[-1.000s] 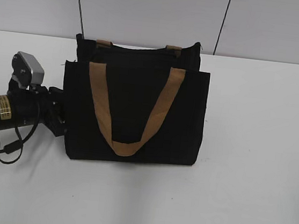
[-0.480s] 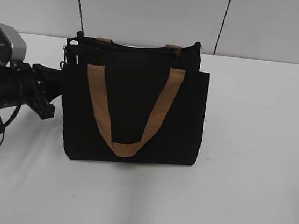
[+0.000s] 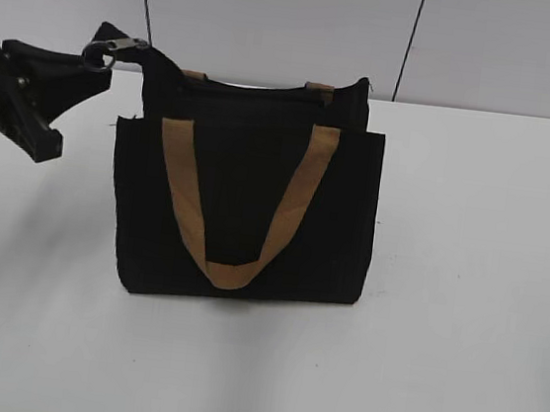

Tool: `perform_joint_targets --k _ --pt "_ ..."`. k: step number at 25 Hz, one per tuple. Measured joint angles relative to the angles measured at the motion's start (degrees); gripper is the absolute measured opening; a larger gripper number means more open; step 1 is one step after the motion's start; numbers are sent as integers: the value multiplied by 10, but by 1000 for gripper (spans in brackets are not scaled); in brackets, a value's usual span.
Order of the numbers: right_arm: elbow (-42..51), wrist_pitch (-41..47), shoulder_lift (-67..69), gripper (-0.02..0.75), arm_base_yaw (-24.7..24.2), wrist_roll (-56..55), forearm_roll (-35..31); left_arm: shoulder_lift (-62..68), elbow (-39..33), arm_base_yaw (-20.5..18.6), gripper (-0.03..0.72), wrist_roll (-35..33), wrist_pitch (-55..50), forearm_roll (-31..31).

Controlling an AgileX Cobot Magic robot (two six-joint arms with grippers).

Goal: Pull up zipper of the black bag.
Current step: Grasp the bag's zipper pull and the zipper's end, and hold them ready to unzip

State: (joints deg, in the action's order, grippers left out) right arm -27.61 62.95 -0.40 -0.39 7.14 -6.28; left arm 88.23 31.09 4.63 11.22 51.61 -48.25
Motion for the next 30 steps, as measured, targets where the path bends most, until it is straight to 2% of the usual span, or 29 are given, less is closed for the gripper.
perform_joint_targets --k 4,12,24,30 --pt "0 0 0 467 0 0 0 -43 -1 0 23 44 -6 -14" --pt "0 0 0 467 0 0 0 -91 -2 0 23 79 -12 -29" --pt "0 0 0 467 0 0 0 -94 -2 0 23 82 -30 -36" --pt "0 0 0 467 0 0 0 -94 -2 0 23 83 23 -32"
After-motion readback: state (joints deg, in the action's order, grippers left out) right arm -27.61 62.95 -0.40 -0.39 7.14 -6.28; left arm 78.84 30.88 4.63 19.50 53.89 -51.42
